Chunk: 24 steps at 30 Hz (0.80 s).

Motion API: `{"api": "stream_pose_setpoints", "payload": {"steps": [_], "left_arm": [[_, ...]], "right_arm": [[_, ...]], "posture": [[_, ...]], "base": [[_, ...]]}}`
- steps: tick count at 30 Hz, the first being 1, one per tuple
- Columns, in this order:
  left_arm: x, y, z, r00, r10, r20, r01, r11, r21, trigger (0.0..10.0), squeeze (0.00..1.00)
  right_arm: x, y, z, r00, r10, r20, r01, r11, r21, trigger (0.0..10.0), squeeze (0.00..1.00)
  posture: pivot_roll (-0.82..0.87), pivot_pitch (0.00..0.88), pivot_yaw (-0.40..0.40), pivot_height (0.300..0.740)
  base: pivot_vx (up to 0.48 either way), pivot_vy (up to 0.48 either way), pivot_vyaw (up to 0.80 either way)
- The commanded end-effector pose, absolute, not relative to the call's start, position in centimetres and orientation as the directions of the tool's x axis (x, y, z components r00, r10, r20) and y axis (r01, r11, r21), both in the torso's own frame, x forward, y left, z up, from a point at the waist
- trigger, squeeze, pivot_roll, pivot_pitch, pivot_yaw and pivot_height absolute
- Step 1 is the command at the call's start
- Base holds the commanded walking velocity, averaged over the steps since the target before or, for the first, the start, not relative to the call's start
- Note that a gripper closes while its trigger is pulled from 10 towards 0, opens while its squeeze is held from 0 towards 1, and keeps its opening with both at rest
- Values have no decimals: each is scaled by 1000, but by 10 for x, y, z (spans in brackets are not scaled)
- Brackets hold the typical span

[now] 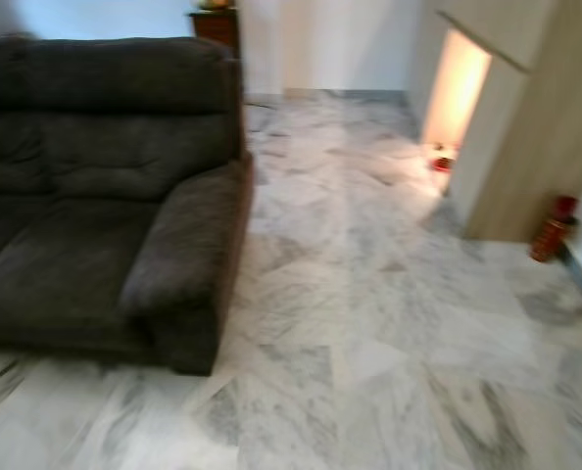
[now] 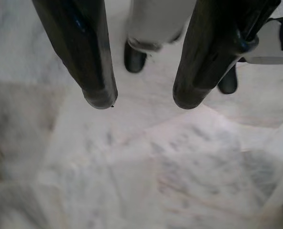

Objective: Move the pillow to the sofa from floor

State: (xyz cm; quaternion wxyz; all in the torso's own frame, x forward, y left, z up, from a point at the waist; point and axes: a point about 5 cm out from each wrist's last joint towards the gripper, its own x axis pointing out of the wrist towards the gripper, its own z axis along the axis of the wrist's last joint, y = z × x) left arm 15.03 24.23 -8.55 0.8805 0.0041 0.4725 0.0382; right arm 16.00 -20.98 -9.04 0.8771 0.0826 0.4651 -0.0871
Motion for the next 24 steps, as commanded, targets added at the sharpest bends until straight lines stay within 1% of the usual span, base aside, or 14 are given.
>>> {"api": "stream_pose_setpoints", "payload": {"steps": [1, 24], "left_arm": [[145, 244, -87, 535, 74, -841, -69, 997, 44, 10000, 0], [146, 243, -87, 538, 75, -839, -74, 996, 41, 10000, 0]], "right_arm": [[157, -209, -92, 543, -74, -837, 226, 972, 61, 10000, 0], [158, -208, -91, 545, -68, -836, 218, 974, 62, 10000, 0]], "posture": [[48, 78, -15, 740], [52, 79, -17, 740]], "base": [[0, 0, 800], [0, 0, 800]]}}
